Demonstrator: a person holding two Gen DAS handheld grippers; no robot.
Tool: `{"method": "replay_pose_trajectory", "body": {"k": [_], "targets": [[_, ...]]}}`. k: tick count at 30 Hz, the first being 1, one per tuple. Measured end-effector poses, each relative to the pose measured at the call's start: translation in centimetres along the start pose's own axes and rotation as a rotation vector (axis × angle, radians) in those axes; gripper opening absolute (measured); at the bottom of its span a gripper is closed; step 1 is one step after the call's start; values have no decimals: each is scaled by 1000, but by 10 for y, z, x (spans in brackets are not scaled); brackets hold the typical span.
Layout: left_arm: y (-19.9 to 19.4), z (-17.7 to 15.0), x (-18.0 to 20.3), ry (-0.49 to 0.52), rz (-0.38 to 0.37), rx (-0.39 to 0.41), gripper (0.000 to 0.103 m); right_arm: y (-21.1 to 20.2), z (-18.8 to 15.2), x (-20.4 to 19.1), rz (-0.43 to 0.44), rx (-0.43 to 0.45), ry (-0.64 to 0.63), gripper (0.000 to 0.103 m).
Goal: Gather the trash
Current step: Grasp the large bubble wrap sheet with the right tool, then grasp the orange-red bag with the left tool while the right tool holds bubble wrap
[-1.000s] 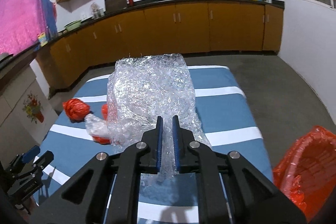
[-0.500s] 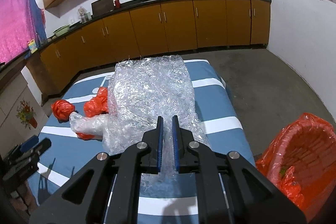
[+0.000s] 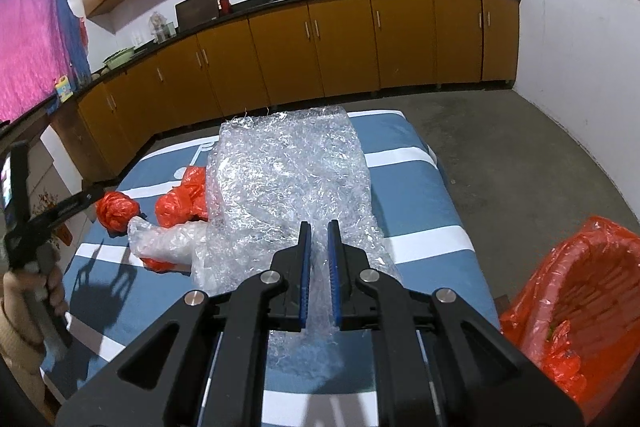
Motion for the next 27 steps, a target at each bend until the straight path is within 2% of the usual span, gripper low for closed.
{"method": "replay_pose_trajectory", "body": {"k": [7, 9, 15, 20, 27], "targets": [[50, -8, -6, -3, 35, -125, 71, 4, -2, 6, 0, -13, 5, 9], [53, -10, -5, 6, 30, -128, 71, 4, -2, 8, -2, -17, 11, 9], [46, -18, 4, 22, -37, -131, 61, 5, -5, 9, 3, -27, 26, 9], [38, -25, 15, 66, -56, -114, 50, 0, -7, 4, 4, -31, 14, 9], [20, -29, 24, 100, -66, -74, 46, -11, -5, 9, -5, -18, 23, 9]]}}
Point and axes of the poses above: each gripper's, at about its wrist camera, not at the fingertips, and y roughly the way its jaws point, x to its right, z to its top, the point moved 9 cm from there along y, roughly the way its jaws point
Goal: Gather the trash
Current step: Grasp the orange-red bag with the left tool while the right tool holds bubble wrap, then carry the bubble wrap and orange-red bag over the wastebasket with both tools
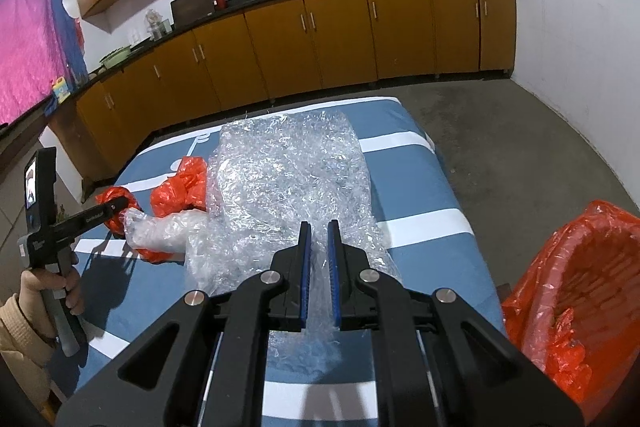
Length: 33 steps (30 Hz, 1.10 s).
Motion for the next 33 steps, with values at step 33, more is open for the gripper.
{"method": "replay_pose_trajectory", "body": {"k": [33], "targets": [[-197, 2, 189, 189, -399, 207, 47, -143, -12, 106, -212, 186, 174, 9]]}}
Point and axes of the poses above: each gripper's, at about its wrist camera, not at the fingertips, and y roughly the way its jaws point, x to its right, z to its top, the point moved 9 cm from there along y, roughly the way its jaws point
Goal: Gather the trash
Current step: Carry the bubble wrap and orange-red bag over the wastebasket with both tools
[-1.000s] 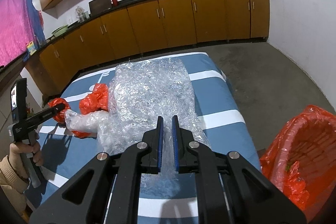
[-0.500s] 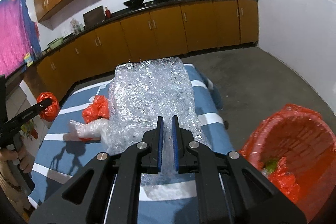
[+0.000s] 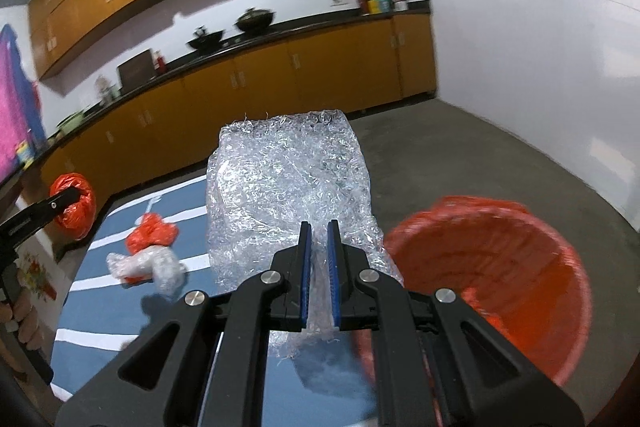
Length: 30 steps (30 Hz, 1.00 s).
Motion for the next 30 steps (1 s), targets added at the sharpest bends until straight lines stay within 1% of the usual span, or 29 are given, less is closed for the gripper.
{"method": "replay_pose_trajectory", "body": {"k": [6, 11, 15, 20, 30], "targets": [[10, -11, 77, 69, -106, -26, 47, -25, 0, 55, -98, 31, 59, 9], [22, -26, 127, 117, -174, -58, 47, -40, -4, 92, -159, 40, 105, 9], [28, -38, 161, 149, -223, -81, 47, -49, -6, 112, -189, 45, 130, 9], [32, -52, 198, 183, -269, -101, 47, -54, -6, 129, -210, 49, 157, 9], [41, -63, 247, 226, -323, -122, 47, -58, -8, 150, -233, 49, 197, 9]]}}
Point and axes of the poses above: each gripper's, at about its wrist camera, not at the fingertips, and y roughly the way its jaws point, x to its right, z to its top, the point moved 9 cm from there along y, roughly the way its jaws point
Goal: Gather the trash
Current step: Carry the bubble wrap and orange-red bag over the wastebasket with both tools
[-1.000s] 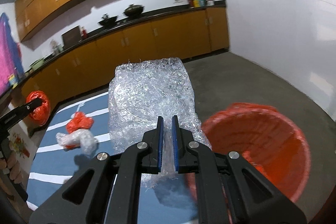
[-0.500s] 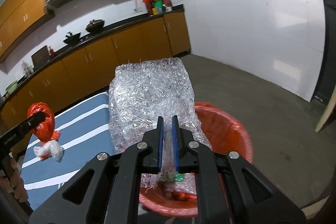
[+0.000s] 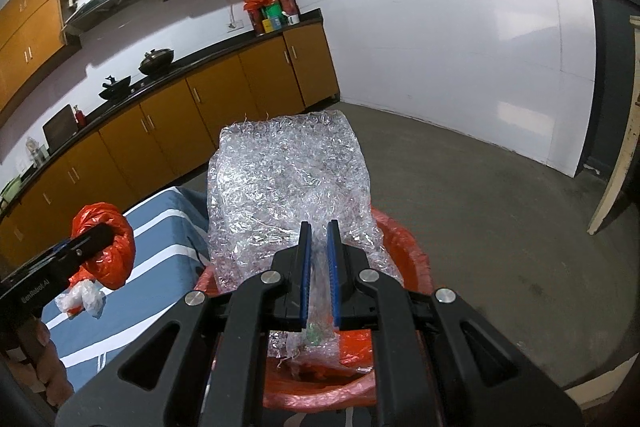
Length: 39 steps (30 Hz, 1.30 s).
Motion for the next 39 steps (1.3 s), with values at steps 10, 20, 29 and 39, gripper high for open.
{"method": "replay_pose_trajectory", "body": {"k": [10, 20, 29, 39], "targets": [[24, -3, 19, 12, -28, -27, 47, 2, -3, -10, -20, -7, 19, 9], [50, -15, 21, 14, -54, -67, 47, 15, -3, -8, -19, -36, 31, 9], [77, -27, 28, 17, -90, -124, 49, 29, -6, -4, -4, -79, 55, 9], [92, -43, 22, 10, -88, -178, 55, 40, -11, 0, 56, -129, 64, 17]]}}
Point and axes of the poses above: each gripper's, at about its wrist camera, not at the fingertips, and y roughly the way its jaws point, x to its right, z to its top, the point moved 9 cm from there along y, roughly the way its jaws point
